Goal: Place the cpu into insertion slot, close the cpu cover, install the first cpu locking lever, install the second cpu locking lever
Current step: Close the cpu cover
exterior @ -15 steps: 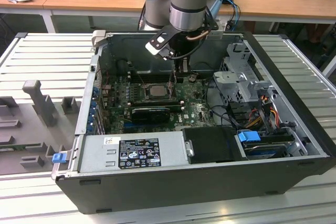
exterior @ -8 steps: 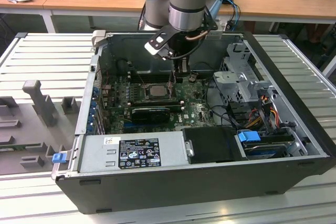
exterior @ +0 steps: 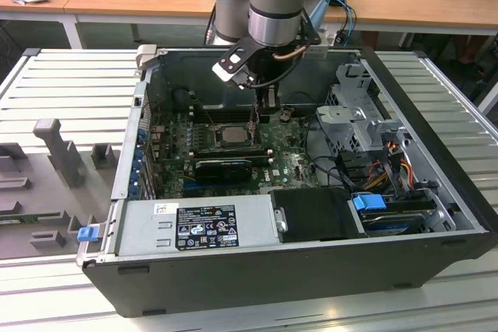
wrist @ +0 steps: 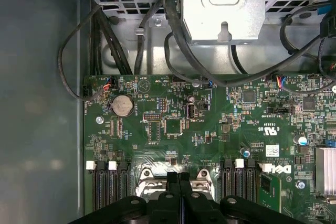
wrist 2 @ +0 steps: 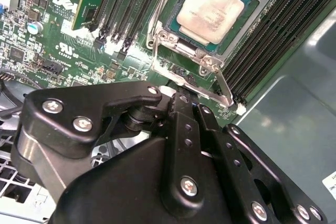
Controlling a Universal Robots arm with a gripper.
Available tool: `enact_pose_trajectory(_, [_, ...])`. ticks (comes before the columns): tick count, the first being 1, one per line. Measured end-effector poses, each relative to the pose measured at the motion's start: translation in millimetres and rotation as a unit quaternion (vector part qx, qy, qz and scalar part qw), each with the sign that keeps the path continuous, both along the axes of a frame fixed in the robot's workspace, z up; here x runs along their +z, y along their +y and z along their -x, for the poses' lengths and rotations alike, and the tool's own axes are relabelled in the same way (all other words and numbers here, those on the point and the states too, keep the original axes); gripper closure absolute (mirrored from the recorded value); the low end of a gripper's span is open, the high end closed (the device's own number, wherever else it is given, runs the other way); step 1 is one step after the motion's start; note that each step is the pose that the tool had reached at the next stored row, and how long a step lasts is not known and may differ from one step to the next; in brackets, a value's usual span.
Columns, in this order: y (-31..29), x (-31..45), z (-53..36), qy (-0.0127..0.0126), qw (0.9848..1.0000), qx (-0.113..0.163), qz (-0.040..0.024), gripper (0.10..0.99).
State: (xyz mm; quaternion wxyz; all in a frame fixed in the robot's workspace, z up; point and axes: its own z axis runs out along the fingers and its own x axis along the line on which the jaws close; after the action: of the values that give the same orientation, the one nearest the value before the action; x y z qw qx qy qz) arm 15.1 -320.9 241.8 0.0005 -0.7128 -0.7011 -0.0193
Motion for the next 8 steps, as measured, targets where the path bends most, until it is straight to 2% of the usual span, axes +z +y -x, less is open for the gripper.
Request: enact_pose_trajectory(8, [0.1,-0.3,3.6,-0.0001,1.0,0.0,0.0,0.98])
